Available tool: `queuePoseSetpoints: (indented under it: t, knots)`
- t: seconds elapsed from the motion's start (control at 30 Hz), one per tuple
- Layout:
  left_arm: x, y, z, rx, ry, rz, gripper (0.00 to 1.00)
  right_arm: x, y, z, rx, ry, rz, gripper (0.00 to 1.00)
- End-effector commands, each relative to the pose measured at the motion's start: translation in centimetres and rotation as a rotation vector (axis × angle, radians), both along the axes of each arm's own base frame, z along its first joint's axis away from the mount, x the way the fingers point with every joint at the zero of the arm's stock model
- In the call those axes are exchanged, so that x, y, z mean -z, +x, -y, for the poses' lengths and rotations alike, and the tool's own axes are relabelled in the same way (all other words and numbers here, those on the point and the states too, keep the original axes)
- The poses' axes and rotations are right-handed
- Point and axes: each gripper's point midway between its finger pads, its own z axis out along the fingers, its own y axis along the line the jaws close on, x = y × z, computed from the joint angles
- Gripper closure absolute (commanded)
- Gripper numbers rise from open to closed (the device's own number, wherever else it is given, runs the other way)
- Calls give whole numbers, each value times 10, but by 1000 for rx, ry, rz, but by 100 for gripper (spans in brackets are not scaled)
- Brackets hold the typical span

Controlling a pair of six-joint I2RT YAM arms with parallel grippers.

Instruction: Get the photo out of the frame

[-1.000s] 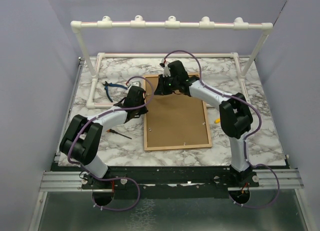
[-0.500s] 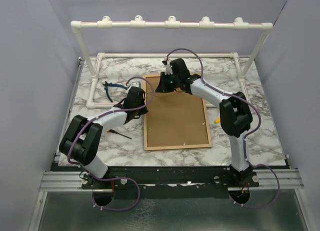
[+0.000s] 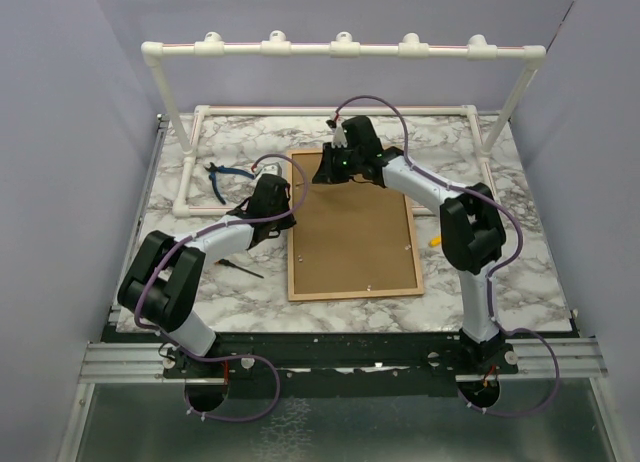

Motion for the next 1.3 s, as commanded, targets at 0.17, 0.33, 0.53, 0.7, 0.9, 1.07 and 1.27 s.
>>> queuePoseSetpoints:
  t: [0.17, 0.33, 0.53, 0.7, 0.9, 1.07, 1.27]
  knots:
    - [11, -34, -4, 32, -3, -72, 90, -56, 3, 19, 52, 45, 96, 99]
    - [8, -45, -9, 44, -14, -54, 87, -61, -22, 53, 148, 1, 91, 99]
    - [-6, -45, -8, 34, -48, -33, 56, -61, -58, 104, 317, -47, 80, 99]
    - [-22, -46, -13, 3, -57, 5, 43, -67, -80, 145, 433, -91, 127, 99]
    - [-40, -46, -17, -14, -60, 35, 36, -81, -82, 148, 422, -97, 157, 99]
    - [-65, -17, -13, -42, -42, 79, 33, -90, -65, 125, 346, -76, 152, 99]
    - [-81, 30, -17, -119, 6, 126, 35, -86, -34, 96, 264, -67, 171, 99]
